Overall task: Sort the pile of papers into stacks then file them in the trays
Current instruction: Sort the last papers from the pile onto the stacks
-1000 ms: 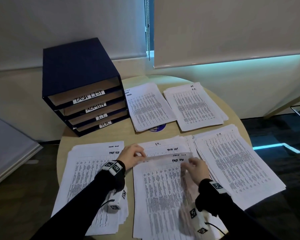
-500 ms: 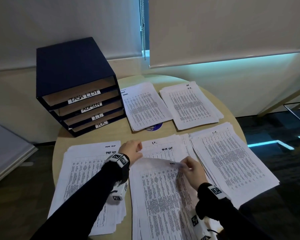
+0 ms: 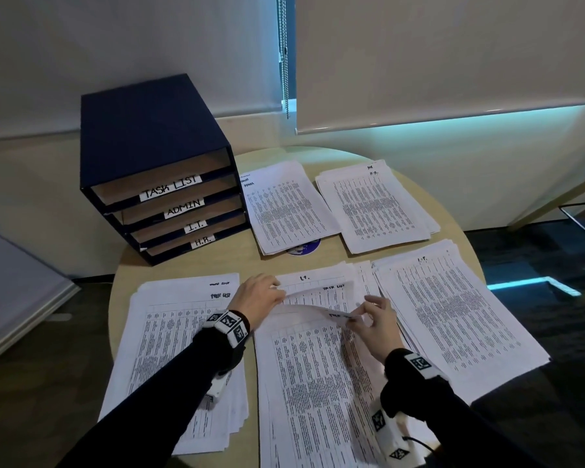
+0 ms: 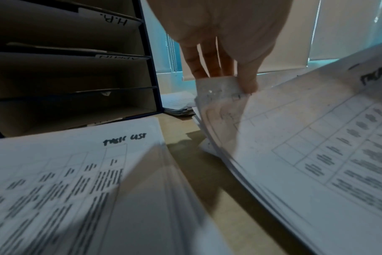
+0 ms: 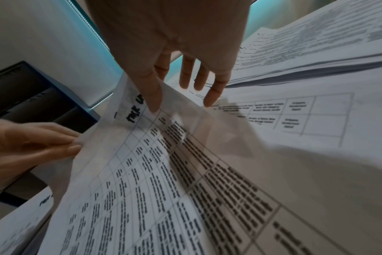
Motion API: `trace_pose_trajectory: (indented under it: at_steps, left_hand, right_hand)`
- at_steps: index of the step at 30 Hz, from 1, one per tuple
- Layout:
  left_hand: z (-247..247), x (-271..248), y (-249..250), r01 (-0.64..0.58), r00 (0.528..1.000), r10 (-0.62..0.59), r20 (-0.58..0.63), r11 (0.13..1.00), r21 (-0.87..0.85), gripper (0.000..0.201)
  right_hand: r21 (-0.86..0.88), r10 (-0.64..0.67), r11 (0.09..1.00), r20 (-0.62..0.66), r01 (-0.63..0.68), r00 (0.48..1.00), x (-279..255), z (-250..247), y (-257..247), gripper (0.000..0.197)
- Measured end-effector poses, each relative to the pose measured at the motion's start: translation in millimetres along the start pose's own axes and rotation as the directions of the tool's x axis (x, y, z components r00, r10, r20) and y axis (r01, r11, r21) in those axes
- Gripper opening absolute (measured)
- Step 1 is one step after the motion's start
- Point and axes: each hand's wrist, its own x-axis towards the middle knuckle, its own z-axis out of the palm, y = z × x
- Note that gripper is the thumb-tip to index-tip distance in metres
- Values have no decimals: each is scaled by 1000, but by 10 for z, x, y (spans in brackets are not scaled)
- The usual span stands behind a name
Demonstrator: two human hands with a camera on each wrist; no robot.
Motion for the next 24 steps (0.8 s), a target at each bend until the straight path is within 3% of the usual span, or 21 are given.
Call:
trace_pose_trajectory:
  at_steps: [1,3,6,10,13,14,17,21,24]
  left_hand:
    - [20,-33,-9,-12,999,10,-49,999,-44,14]
    - [-9,-103,14,25,1000,-26,0,978,-209,15]
    - [-61,-145,35,159,978,-97,184,919,-361,17]
    - [-66,-16,103,410,911,-320,260,771,-487,39]
    - [22,82,107,503,864,-426,268,744,-439,18]
    - [29,100,111,500,865,-417,278,759,-417,7]
    - [16,164,113,460,874,-360,326,830,-316,25]
    - [-47,204,164,361,913,-308,269,916,-175,20]
    - [-73,196,174,293,939,-259,228,947,-133,19]
  right_hand:
    - [6,7,1000,-1,-7,1000,15,0,8,24]
    - [32,13,999,14,-14,1000,57,11,28,20]
    - [102,15,995,33,-18,999,78,34,25,14]
    - [190,43,980,66,-54,997,27,35,-13,15]
    - [199,36,979,53,-46,998,-2,29,-24,17]
    - [199,39,979,54,-49,998,-13,21,-29,17]
    - [213,77,973,50,-86,996,-47,-2,-27,19]
    - [235,143,961,22,-145,989,-74,-5,6,43]
    - [160,116,979,67,-126,991,-63,-2,13,24]
